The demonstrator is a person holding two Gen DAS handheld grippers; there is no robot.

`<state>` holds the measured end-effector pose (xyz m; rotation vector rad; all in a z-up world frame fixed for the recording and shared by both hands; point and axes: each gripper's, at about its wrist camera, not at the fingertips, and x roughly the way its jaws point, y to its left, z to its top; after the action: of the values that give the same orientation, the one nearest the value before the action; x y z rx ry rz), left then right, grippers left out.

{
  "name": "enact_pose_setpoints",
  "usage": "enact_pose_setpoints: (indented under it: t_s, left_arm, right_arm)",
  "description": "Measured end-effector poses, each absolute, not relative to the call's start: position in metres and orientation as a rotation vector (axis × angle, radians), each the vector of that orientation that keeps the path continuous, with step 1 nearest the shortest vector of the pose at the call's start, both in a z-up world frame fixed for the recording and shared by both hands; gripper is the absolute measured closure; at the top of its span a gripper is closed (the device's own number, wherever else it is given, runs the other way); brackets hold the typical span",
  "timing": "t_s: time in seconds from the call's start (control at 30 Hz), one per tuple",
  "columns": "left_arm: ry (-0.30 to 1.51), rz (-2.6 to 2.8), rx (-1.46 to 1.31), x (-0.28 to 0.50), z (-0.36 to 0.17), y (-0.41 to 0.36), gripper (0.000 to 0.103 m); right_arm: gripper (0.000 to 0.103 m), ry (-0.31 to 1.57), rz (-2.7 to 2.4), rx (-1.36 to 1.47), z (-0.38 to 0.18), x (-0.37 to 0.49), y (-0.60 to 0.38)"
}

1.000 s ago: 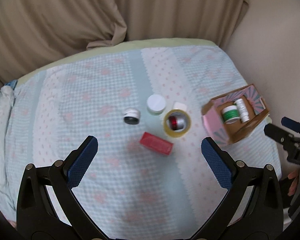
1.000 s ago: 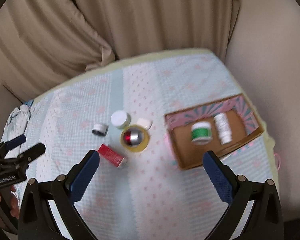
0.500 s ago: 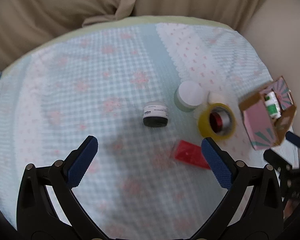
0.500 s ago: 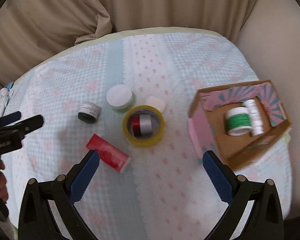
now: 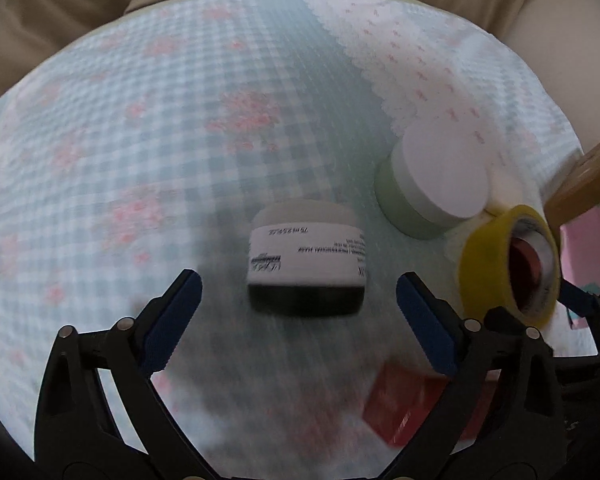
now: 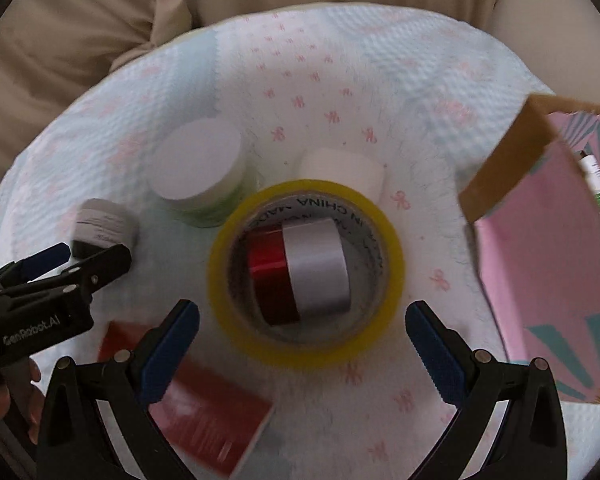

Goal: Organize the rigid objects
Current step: 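Grasp the black-lidded jar with left tool while right tool grasps the yellow tape roll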

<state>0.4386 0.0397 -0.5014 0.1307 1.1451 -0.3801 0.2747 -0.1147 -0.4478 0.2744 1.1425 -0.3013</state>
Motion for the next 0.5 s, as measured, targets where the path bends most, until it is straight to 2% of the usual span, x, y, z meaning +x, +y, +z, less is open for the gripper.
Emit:
enact_pose_setpoints:
  t_s: [0.1,0.17,0.23,0.27,0.33,0.5]
  left_arm:
    - [1.129,-0.359,0.15,0.442,-0.507,0.036,0.017]
    - [1.116,-0.357,0.148,0.446,-0.509,0.035,0.018]
    - [1.108,-0.364,0.148,0.448,-0.51,0.034,0.031]
    - [1.107,-0.366,0.163,0.449,-0.51,0.032,0.041]
    - [1.102,-0.383,0.177,0.449,-0.509,0.03,0.048]
    - [1.087,-0.381,0.208,0.447,-0.507,0.024,0.05]
  right_arm:
    - [0.0,1.132,-0.316,0.248,-0.456,0.281,-0.115]
    - [0.0,1.13,-0.322,0.23,-0.457,0.285,-0.115]
    - [0.002,1.116,-0.318,0.228,-0.458,0.287,-0.116]
    - [0.004,1.109,-0.308,0.239,-0.458,0.288,-0.117]
    - [0.006,1.103,-0.308,0.235,-0.459,0.288,-0.116]
    - [0.006,1.096,-0.311,0.23,-0.46,0.29,-0.115]
